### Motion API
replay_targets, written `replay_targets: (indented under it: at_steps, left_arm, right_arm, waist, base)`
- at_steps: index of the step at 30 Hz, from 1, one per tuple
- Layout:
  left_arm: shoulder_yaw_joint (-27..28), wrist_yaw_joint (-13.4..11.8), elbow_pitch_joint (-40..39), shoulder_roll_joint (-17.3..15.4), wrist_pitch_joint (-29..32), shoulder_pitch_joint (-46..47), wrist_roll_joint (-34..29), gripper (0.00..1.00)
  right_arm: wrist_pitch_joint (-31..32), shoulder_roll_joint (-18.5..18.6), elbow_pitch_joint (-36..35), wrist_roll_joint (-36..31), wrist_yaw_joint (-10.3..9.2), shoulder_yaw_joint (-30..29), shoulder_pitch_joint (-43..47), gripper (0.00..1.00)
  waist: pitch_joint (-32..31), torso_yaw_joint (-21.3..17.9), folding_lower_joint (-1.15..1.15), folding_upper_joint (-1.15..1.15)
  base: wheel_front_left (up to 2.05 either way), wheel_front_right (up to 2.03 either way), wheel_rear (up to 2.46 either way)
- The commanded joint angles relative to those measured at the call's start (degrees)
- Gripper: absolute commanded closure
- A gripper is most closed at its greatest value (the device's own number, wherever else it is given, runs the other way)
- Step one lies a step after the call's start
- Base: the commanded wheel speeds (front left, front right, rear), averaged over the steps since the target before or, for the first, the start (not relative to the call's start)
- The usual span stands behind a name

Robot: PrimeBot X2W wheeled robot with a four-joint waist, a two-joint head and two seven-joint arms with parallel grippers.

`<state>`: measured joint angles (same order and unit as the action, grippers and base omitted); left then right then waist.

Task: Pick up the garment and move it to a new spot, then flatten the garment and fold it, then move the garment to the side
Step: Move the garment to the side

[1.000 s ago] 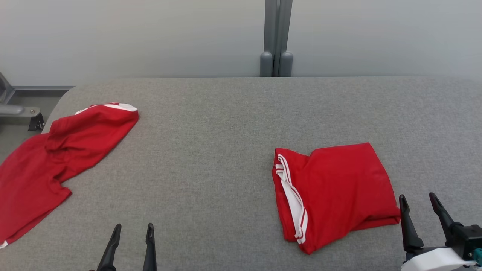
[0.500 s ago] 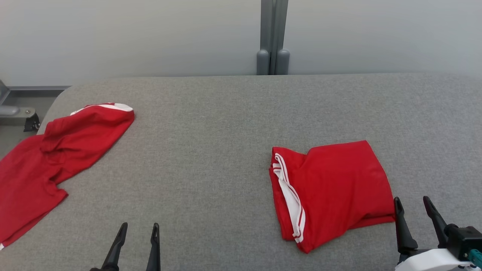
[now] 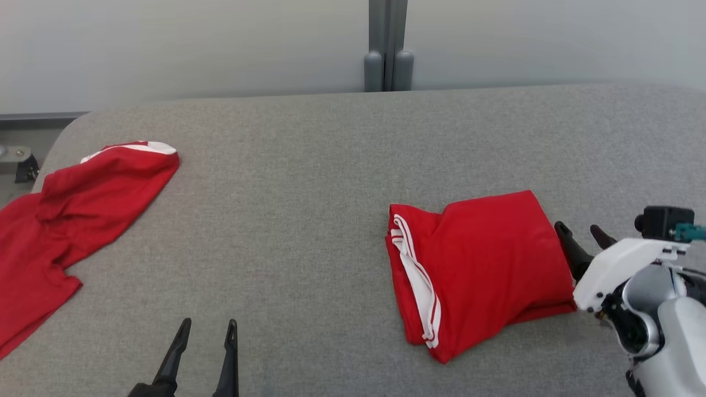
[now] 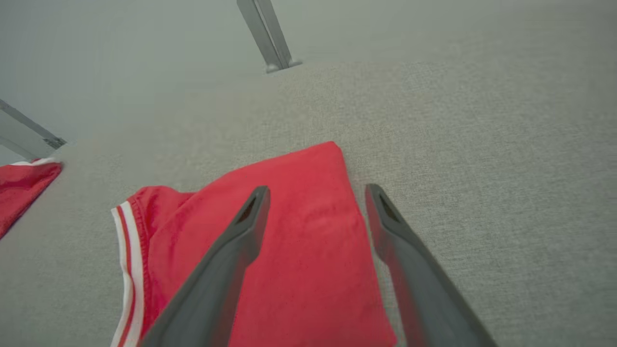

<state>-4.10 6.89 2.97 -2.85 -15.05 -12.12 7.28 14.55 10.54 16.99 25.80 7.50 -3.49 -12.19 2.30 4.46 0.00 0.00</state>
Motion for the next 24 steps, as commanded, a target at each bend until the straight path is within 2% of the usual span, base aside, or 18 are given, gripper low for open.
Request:
replay_targets:
  at_steps: [1, 5, 8, 14, 15, 19, 24]
  left_arm:
    - [-0.29, 0.16, 0.21, -0.09, -0.17, 1.67, 0.06, 0.00]
    - [-0.71, 0.41, 0.65, -0.09, -0.17, 3.37, 0.51, 0.00]
    - [-1.12, 0.51, 0.81, -0.09, -0.17, 4.37, 0.87, 0.00]
    - [-1.55, 0.55, 1.23, -0.09, -0.17, 5.63, 1.04, 0.00]
    - [-1.54, 0.56, 1.28, -0.09, -0.17, 5.72, 1.05, 0.00]
    - [-1.11, 0.60, 0.79, -0.09, -0.17, 6.00, 1.01, 0.00]
    - [-0.69, 0.64, -0.25, -0.09, -0.17, 6.87, 0.21, 0.00]
  right_arm:
    - [3.94, 1.10, 1.16, -1.00, -0.02, -0.22, -2.76, 0.00]
    - [11.02, 1.94, 6.07, -4.79, -0.01, -0.99, -7.04, 0.00]
    - [12.55, 2.09, 9.79, -7.70, -0.01, -2.09, -9.22, 0.00]
    - [13.11, -0.03, 17.68, -7.58, -0.03, -3.75, -12.22, 0.00]
    - [12.04, -0.77, 18.35, -6.48, -0.03, -5.21, -12.79, 1.00]
    - [10.55, -1.71, 20.05, -4.10, -0.01, -5.81, -14.26, 1.00]
    - [7.12, -0.40, 18.73, -3.07, -0.03, -5.02, -18.30, 1.00]
  waist:
    - [2.23, 0.08, 0.00, 0.00]
    - [4.62, 1.46, 0.00, 0.00]
    - [6.01, 2.54, 0.00, 0.00]
    - [7.57, 4.10, 0.00, 0.00]
    - [7.66, 4.17, 0.00, 0.00]
    - [8.28, 3.61, 0.00, 0.00]
    - [11.02, -0.37, 0.00, 0.00]
  base:
    - [0.00, 0.00, 0.00]
    - [0.00, 0.00, 0.00]
    - [0.00, 0.00, 0.00]
    - [0.00, 0.00, 0.00]
    - [0.00, 0.00, 0.00]
    - [0.00, 0.00, 0.00]
    - [0.00, 0.00, 0.00]
